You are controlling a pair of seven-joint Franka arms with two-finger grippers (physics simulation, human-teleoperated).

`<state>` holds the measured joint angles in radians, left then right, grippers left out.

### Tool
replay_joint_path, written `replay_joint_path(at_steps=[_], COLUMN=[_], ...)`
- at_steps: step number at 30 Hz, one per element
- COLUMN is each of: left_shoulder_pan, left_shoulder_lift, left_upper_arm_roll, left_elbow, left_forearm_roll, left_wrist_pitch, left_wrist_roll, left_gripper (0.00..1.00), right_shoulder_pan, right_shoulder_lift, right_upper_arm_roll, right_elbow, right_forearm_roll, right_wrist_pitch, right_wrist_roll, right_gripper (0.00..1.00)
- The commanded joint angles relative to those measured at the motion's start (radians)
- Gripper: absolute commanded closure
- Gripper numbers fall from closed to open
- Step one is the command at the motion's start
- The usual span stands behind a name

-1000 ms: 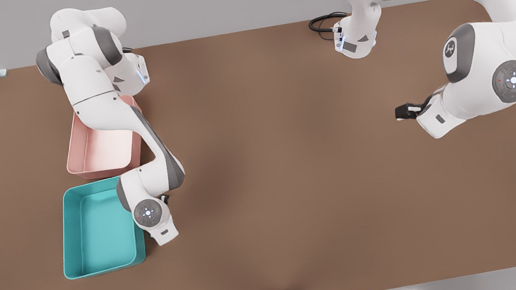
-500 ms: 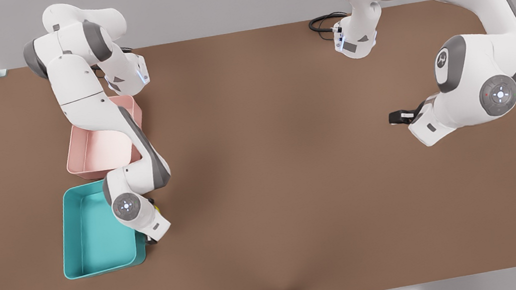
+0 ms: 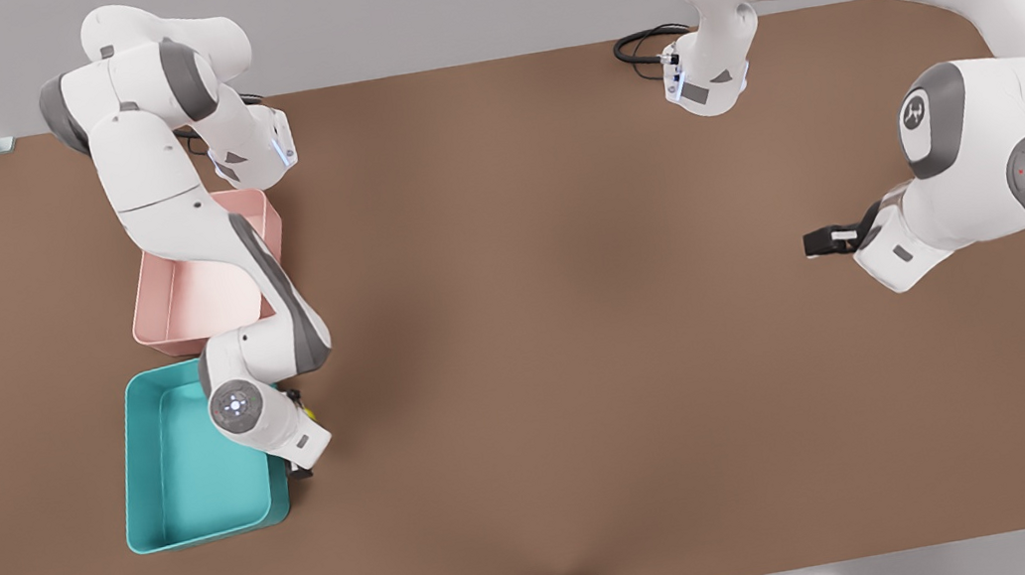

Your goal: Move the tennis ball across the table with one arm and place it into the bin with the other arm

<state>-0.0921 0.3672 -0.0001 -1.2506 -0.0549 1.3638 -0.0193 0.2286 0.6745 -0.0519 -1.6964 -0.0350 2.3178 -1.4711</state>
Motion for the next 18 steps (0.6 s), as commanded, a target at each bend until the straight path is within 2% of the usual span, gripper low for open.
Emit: replay_joint_path(at_steps=[1, 18], left_shoulder_pan=[0.0, 0.0], left_shoulder_lift=[-0.001, 0.007], left_upper_arm_roll=[0.0, 0.0], left_elbow=[0.0, 0.0], left_forearm_roll=[0.003, 0.007], left_wrist_pitch=[0.008, 0.008], left_wrist_roll=[-0.024, -0.024], left_gripper=[0.0, 0.0], right_shoulder_pan=[-0.002, -0.002], right_shoulder_lift=[0.004, -0.007], right_upper_arm_roll=[0.0, 0.0], right_elbow=[0.0, 0.001], right_forearm_roll=[0.001, 0.003], right_wrist_pitch=[0.009, -0.008], right_wrist_roll=[-0.097, -0.077], right_gripper=[0.0, 0.0])
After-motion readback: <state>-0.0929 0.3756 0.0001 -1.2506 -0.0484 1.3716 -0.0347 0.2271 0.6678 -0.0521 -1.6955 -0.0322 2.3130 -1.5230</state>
